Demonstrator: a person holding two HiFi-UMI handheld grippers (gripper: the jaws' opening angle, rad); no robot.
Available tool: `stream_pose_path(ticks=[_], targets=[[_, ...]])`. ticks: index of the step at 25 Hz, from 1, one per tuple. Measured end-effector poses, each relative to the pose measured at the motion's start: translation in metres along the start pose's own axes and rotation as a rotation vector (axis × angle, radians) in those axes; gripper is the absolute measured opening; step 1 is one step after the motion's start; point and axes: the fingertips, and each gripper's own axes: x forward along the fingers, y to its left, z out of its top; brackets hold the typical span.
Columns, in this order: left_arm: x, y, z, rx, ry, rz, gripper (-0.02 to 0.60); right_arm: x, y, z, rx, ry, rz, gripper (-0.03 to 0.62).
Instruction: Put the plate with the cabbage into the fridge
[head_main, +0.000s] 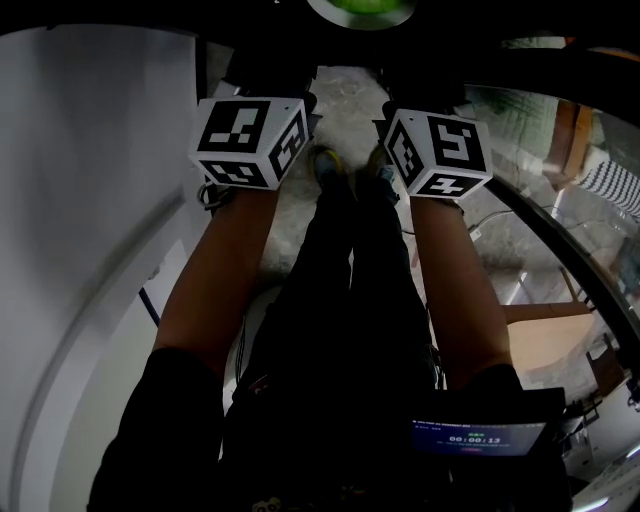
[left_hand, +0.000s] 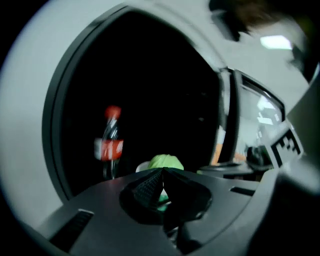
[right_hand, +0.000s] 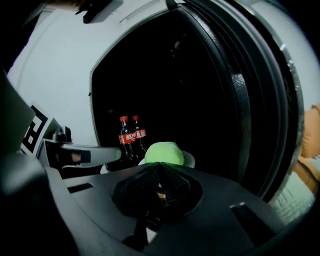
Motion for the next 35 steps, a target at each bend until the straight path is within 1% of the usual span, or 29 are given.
stream_pose_path(ticks=[1, 2, 3, 4, 5, 10, 15, 27, 35], targets=[[-0.004, -0.005, 0.007, 0.116, -0.029, -0.008, 0.005, -0.001, 0.001, 0.002, -0.038, -0.009, 0.001, 0.008], [-0.008, -0.010, 0.012, 0.214, -0.056, -0.017, 0.005, -0.003, 0.002, 0.004, -0.068, -0.017, 0.000, 0.008], [-0.011, -0.014, 0.017, 0.285, -0.078, -0.024, 0.005, -0.005, 0.002, 0.006, -0.093, -0.023, -0.003, 0.008], [-0.013, -0.016, 0.019, 0.324, -0.090, -0.026, 0.005, -0.007, 0.002, 0.007, -0.115, -0.027, -0.006, 0.008], [-0.015, -0.016, 0.019, 0.336, -0.093, -0.024, 0.005, -0.008, 0.003, 0.007, -0.129, -0.030, -0.009, 0.008], [-0.016, -0.009, 0.018, 0.321, -0.093, -0.004, 0.005, -0.011, 0.002, 0.007, -0.132, -0.033, -0.009, 0.008], [-0.012, -0.011, 0.015, 0.301, -0.087, -0.010, 0.005, -0.015, -0.001, 0.011, -0.165, -0.052, -0.036, 0.006], [-0.017, -0.016, 0.014, 0.300, -0.086, -0.023, 0.005, -0.021, 0.005, 0.017, -0.192, -0.071, -0.026, 0.006], [-0.021, -0.009, 0.013, 0.277, -0.074, -0.018, 0.005, -0.021, 0.007, 0.019, -0.191, -0.076, -0.029, 0.006]])
